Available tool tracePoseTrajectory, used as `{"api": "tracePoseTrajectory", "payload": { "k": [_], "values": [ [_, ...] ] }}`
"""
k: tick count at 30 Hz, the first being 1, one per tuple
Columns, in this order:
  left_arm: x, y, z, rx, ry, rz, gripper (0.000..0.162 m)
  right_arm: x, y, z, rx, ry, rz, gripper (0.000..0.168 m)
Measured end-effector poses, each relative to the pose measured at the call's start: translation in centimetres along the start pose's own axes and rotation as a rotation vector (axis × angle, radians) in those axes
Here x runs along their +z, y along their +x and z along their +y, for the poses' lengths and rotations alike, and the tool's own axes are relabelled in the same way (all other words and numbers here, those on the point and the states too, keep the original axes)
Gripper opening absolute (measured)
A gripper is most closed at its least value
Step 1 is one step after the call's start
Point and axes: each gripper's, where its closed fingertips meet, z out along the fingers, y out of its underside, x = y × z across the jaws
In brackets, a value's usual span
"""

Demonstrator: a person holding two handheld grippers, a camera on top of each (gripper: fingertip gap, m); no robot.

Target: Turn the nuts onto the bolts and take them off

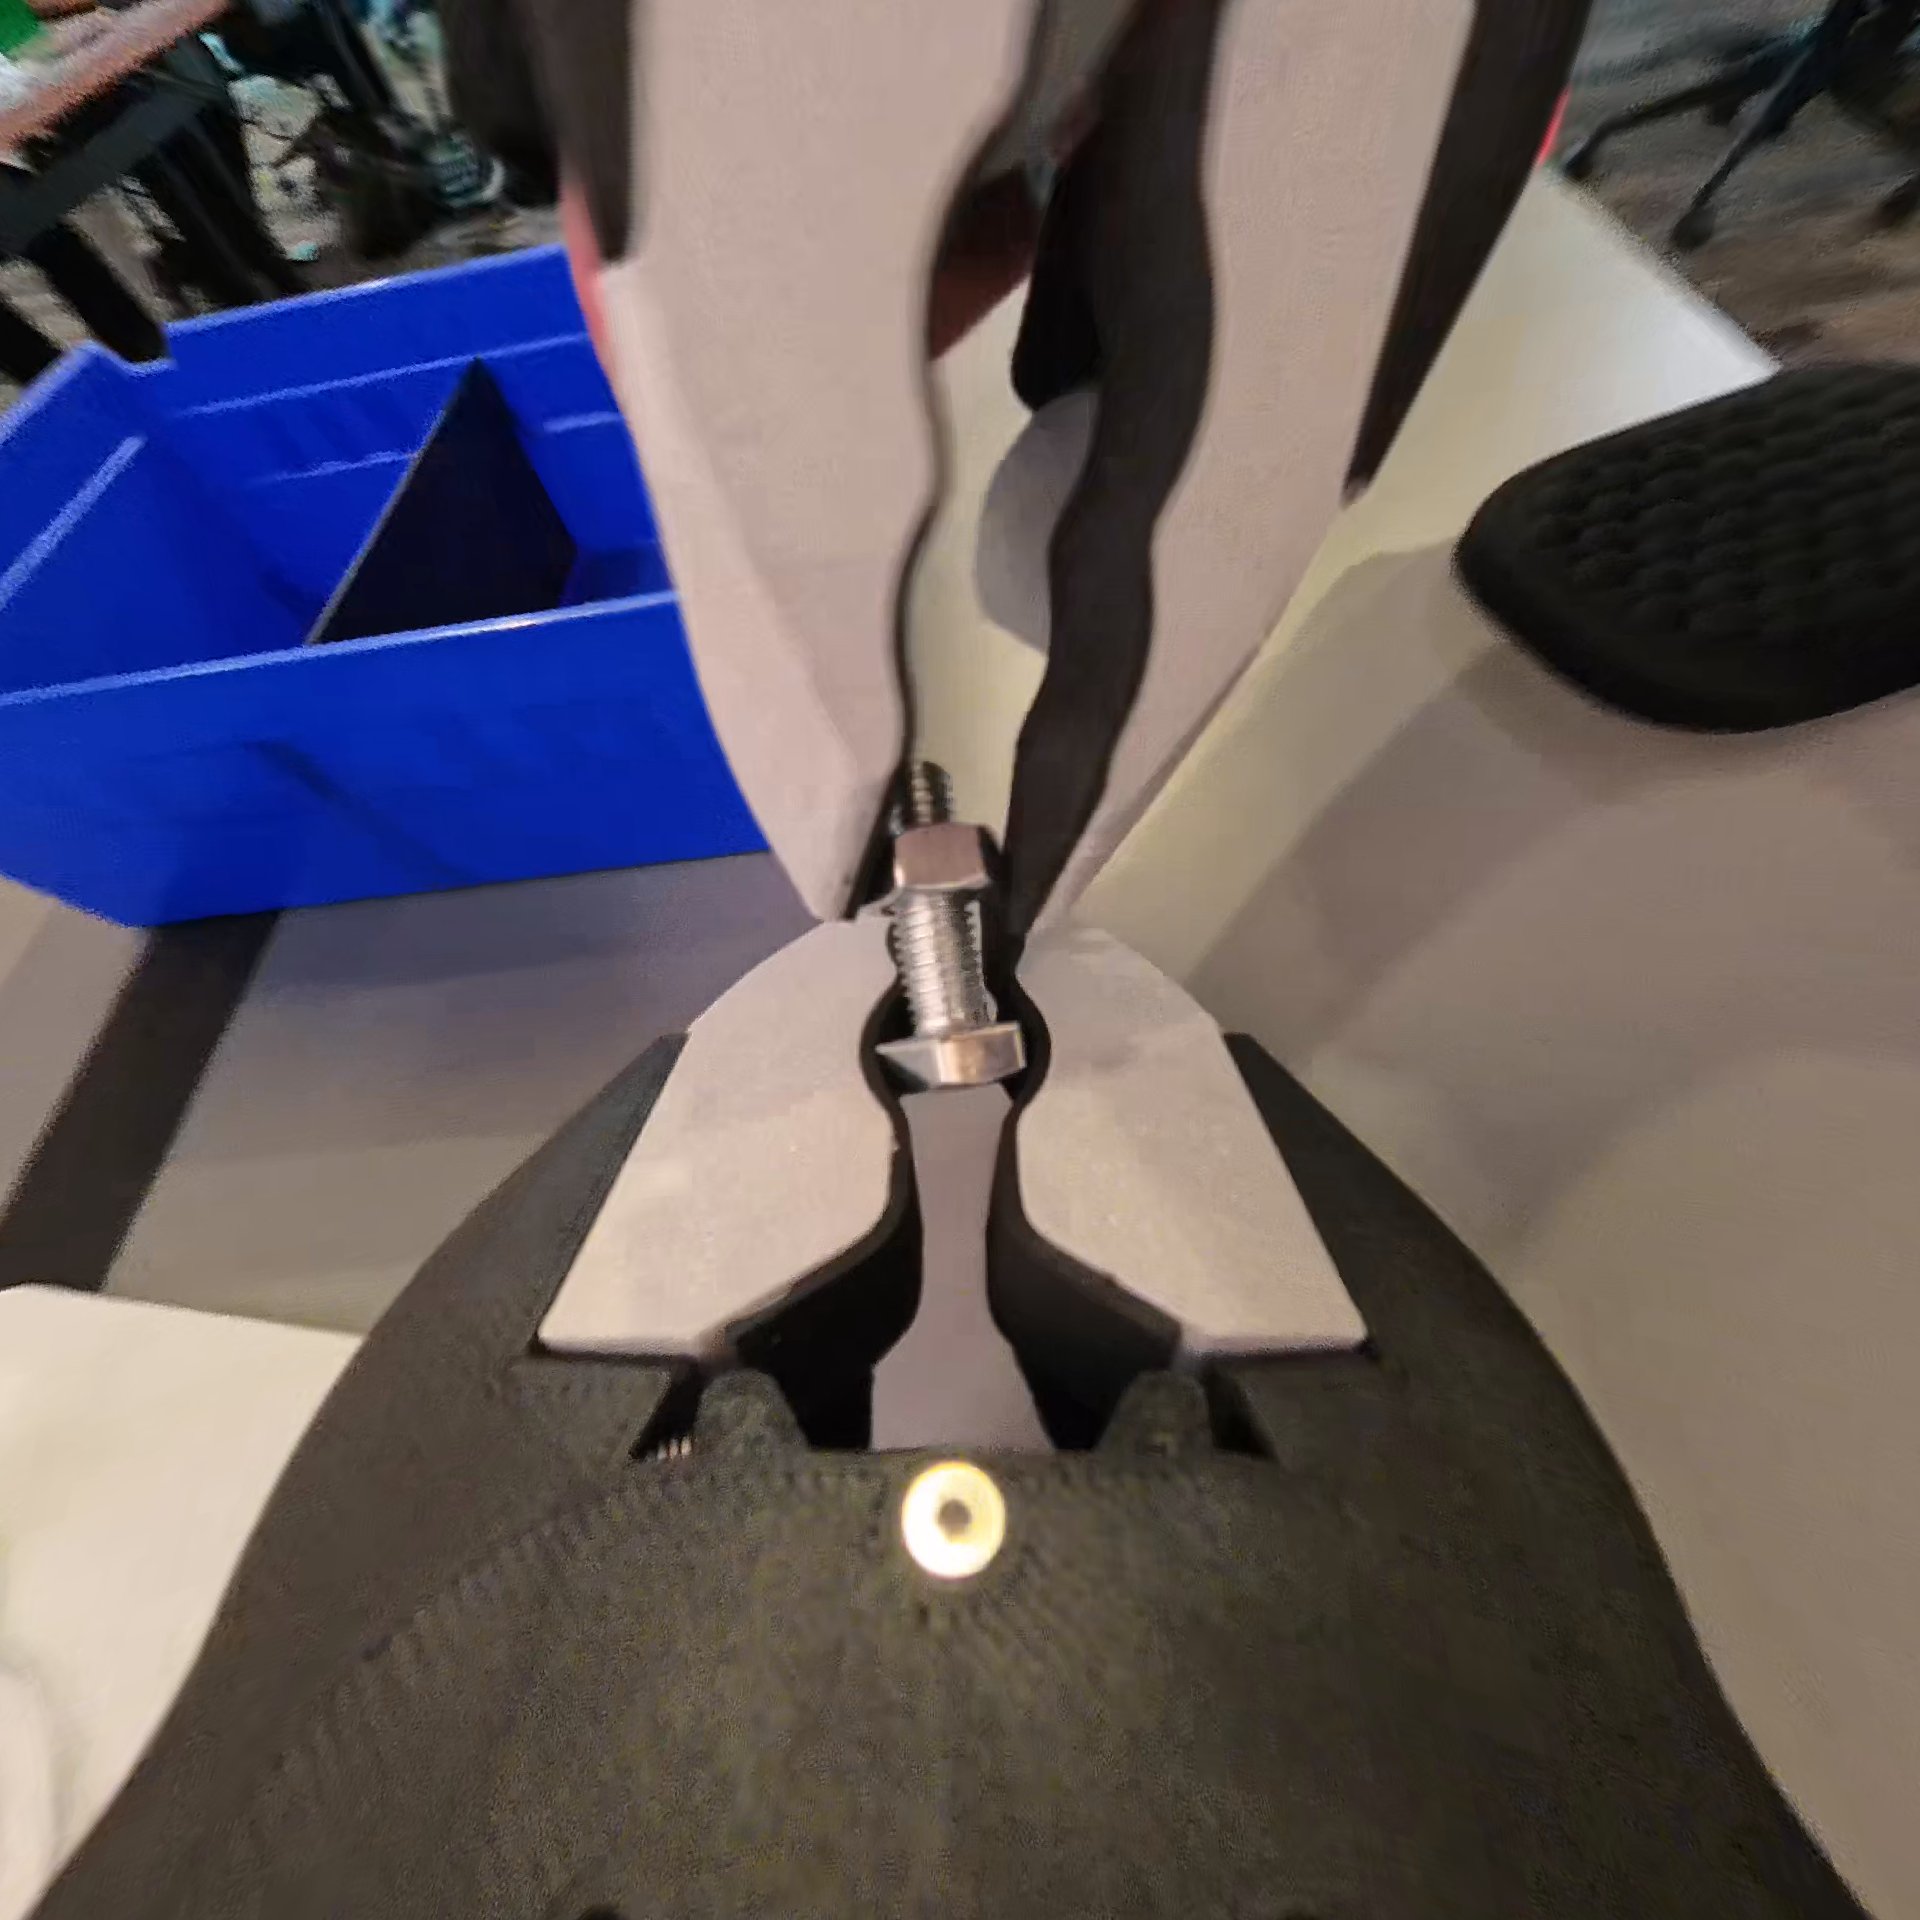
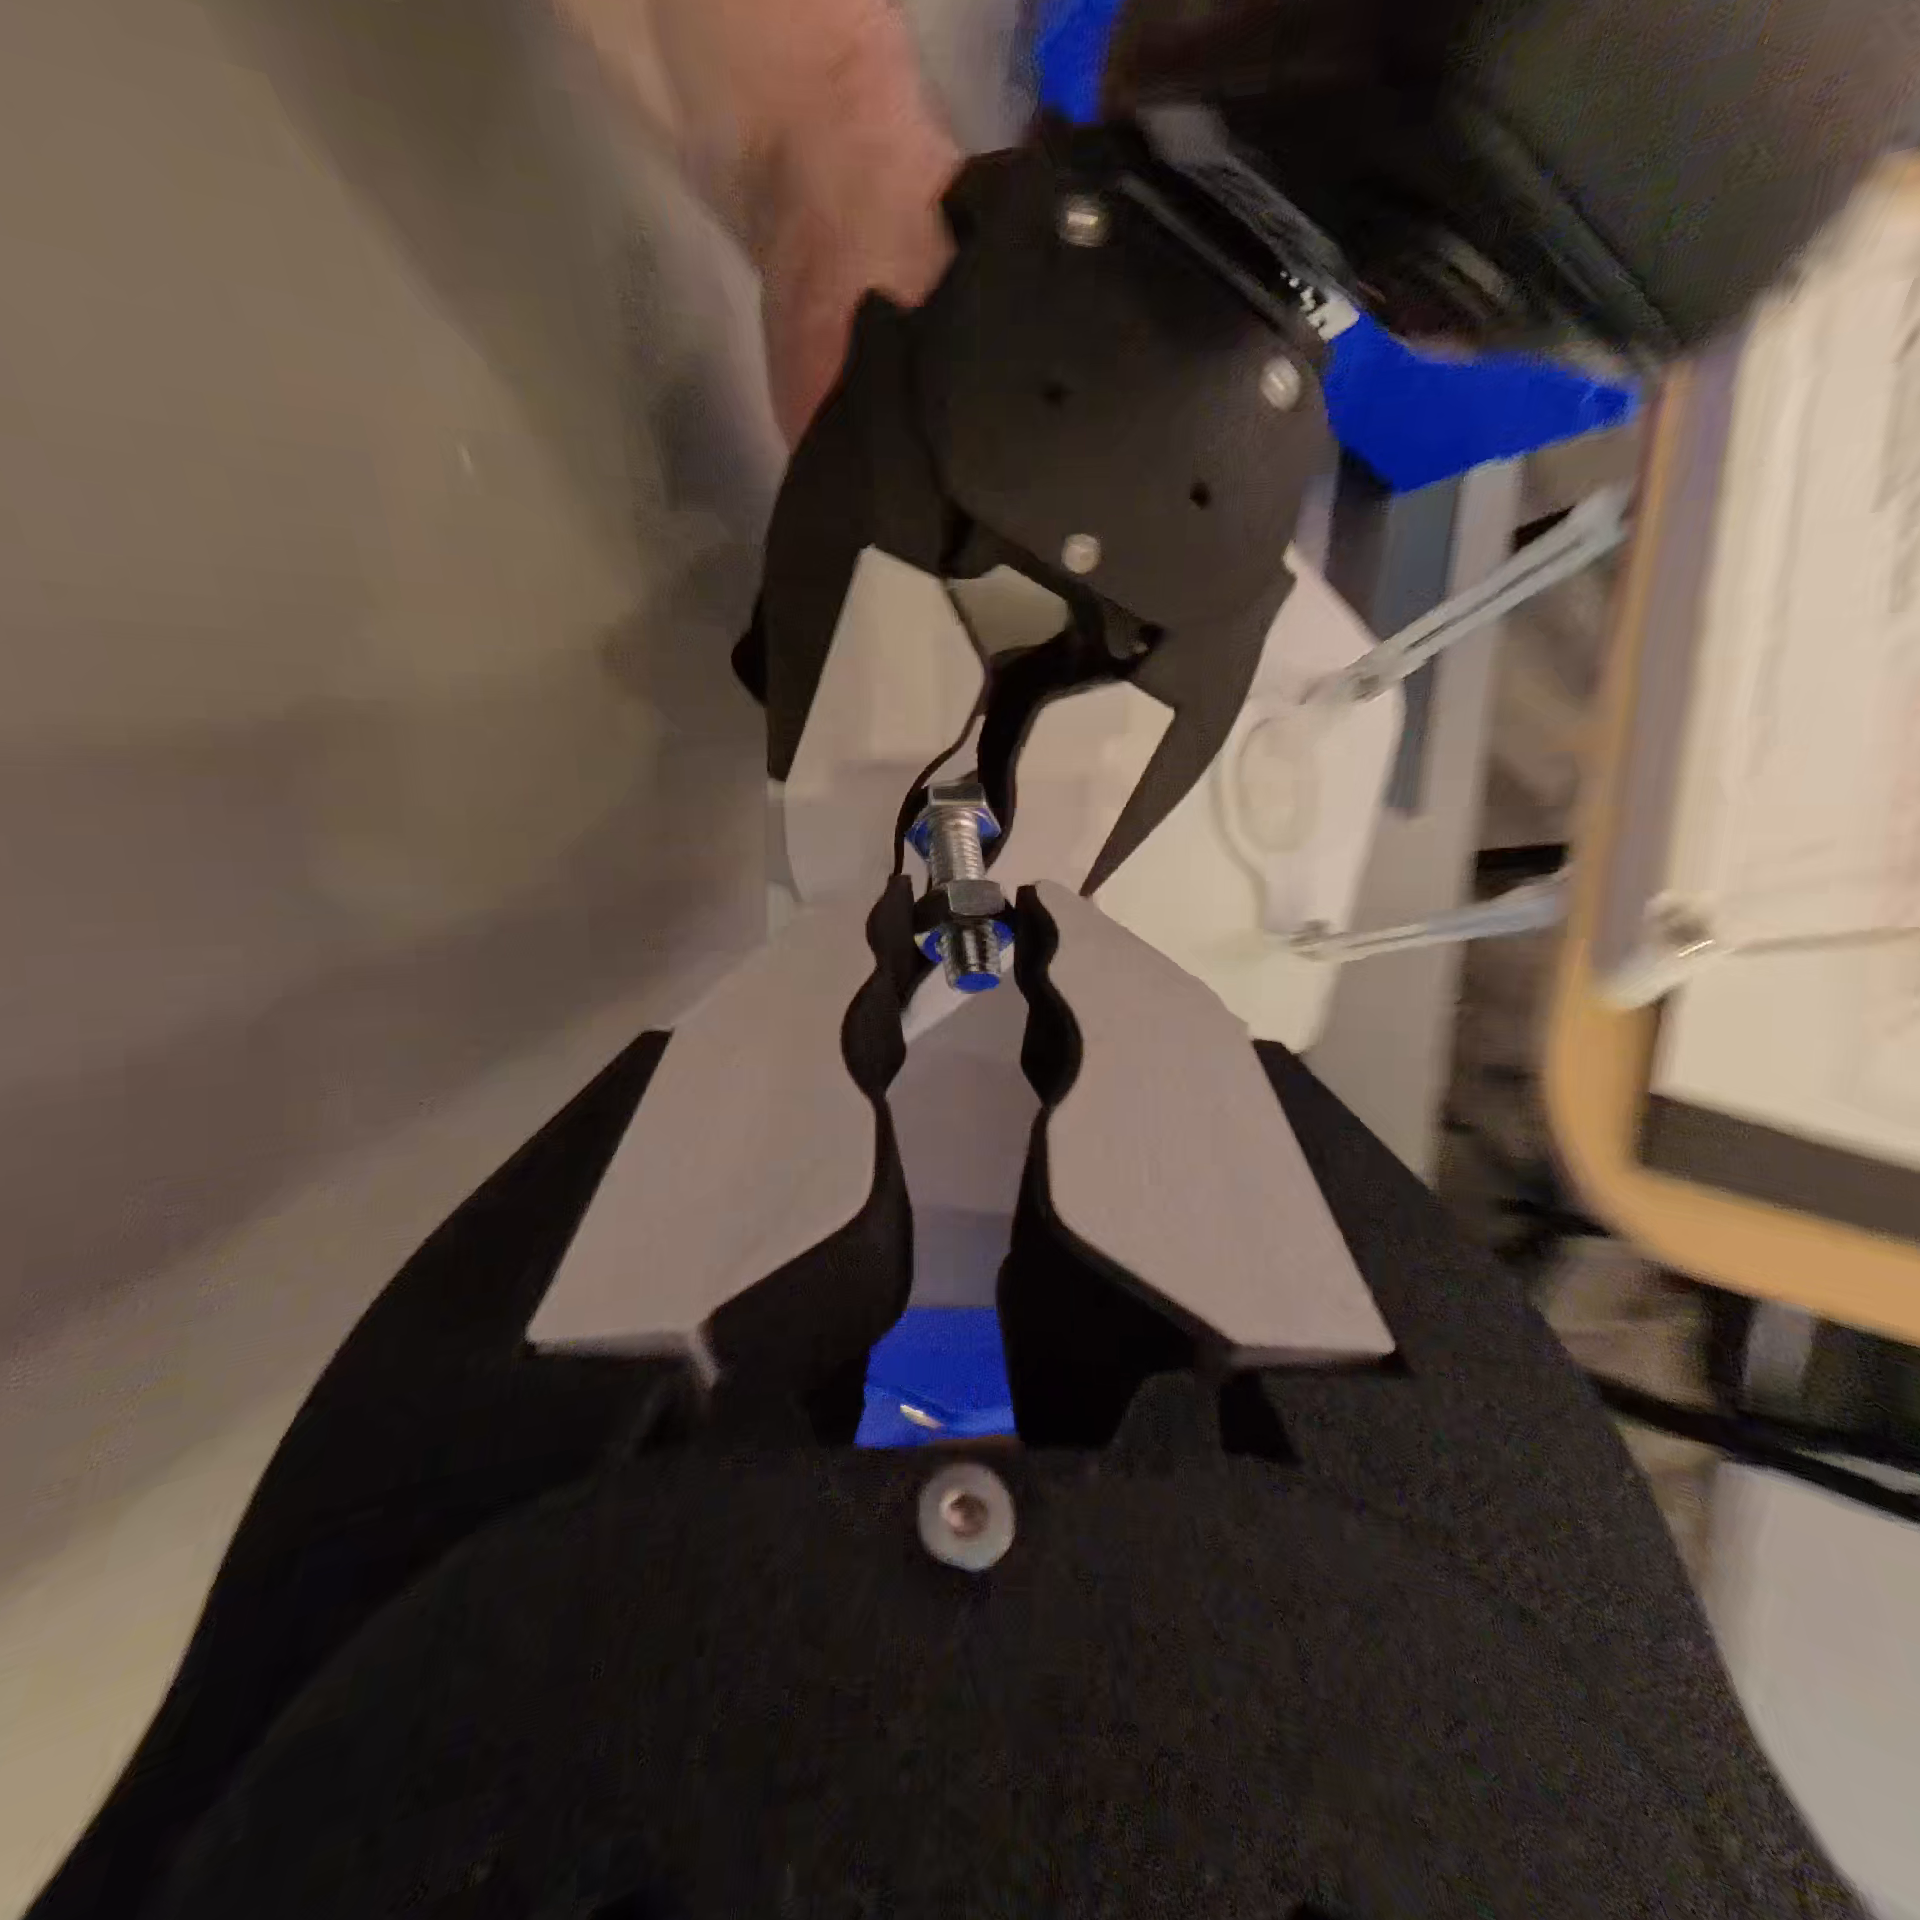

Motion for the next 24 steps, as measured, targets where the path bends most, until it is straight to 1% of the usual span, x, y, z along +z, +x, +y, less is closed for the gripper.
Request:
{"api": "tracePoseTrajectory", "payload": {
  "k": [2,3,4,5,6,9,11,13,15,18,20,22,24],
  "values": [
    [0.0,0.5,-0.3,-0.039,0.024,0.056,0.01,-0.2,0.0,-0.1,-0.221,-0.059,0.059,0.018],
    [0.1,0.8,-0.4,-0.06,0.032,0.082,0.01,-0.2,0.0,-0.1,-0.28,-0.073,0.074,0.018],
    [0.0,0.7,-0.4,-0.063,0.044,0.077,0.01,-0.2,0.0,-0.3,-0.267,-0.067,0.078,0.022],
    [-0.1,0.4,-0.4,-0.059,0.043,0.062,0.01,-0.1,0.1,-0.6,-0.183,-0.041,0.066,0.036],
    [-0.2,0.1,-0.3,-0.046,0.034,0.042,0.01,0.0,0.2,-0.7,-0.059,-0.012,0.044,0.043],
    [-0.8,-1.0,-0.4,-0.018,0.035,-0.039,0.01,-0.5,1.2,-0.4,0.401,0.087,-0.028,0.038],
    [-0.8,-1.8,0.1,0.042,-0.012,-0.115,0.01,-0.7,1.1,-0.3,0.71,0.157,-0.151,0.037],
    [-0.7,-2.0,0.2,0.067,-0.03,-0.145,0.01,-0.6,0.9,-0.1,0.878,0.198,-0.227,0.032],
    [-0.6,-2.0,0.0,0.075,-0.028,-0.159,0.01,-0.4,0.7,-0.2,0.946,0.225,-0.265,0.028],
    [-0.6,-2.0,-0.1,0.107,-0.039,-0.188,0.01,0.0,0.5,-0.4,0.973,0.234,-0.295,0.02],
    [-0.6,-1.9,-0.1,0.103,-0.04,-0.175,0.01,0.0,0.5,-0.4,0.94,0.242,-0.289,0.017],
    [-0.6,-1.6,-0.3,0.058,-0.014,-0.13,0.01,0.0,0.6,-0.4,0.79,0.234,-0.229,0.017],
    [-0.6,-0.6,-0.5,-0.006,0.019,-0.026,0.01,-0.1,0.5,-0.5,0.533,0.185,-0.144,0.018]
  ]
}}
